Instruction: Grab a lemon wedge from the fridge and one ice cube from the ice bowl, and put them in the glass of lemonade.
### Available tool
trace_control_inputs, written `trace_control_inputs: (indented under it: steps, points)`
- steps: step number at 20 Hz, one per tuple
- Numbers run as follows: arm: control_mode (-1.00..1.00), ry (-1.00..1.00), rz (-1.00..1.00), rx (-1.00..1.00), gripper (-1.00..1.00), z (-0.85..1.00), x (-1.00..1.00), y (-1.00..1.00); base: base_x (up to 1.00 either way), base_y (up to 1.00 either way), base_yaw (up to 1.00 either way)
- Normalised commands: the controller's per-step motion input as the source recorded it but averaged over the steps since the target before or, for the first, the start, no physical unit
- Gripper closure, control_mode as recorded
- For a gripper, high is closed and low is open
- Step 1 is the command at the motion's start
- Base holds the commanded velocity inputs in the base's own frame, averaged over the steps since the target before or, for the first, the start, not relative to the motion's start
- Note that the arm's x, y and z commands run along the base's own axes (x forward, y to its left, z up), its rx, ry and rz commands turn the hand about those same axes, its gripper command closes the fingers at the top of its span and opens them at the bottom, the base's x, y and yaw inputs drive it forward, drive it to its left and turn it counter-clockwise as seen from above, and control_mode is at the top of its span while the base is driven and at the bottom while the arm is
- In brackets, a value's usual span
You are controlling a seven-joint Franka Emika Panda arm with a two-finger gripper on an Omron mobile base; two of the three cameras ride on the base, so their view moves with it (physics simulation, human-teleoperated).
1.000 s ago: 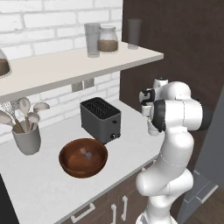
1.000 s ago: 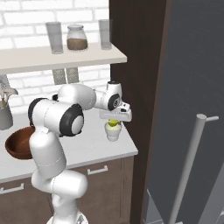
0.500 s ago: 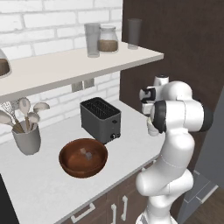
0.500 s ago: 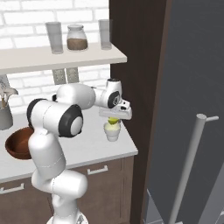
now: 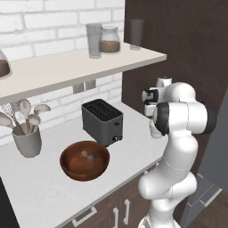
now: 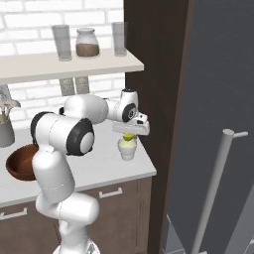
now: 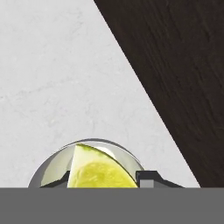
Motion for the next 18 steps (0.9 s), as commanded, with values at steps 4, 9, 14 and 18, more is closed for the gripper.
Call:
trace_control_inputs:
  steps: [4, 9, 14, 18]
  points:
    - [-1.0, 0.0, 0.0, 0.0, -1.0, 0.0, 0.0, 0.0, 0.0, 0.0, 0.0]
    - [-1.0, 0.0, 0.0, 0.0, -1.0, 0.0, 0.0, 0.0, 0.0, 0.0, 0.0]
    - [-1.0, 0.0, 0.0, 0.0, -1.0, 0.0, 0.0, 0.0, 0.0, 0.0, 0.0]
    - [-1.0, 0.0, 0.0, 0.0, -1.0, 0.09, 0.0, 0.0, 0.0, 0.0, 0.0]
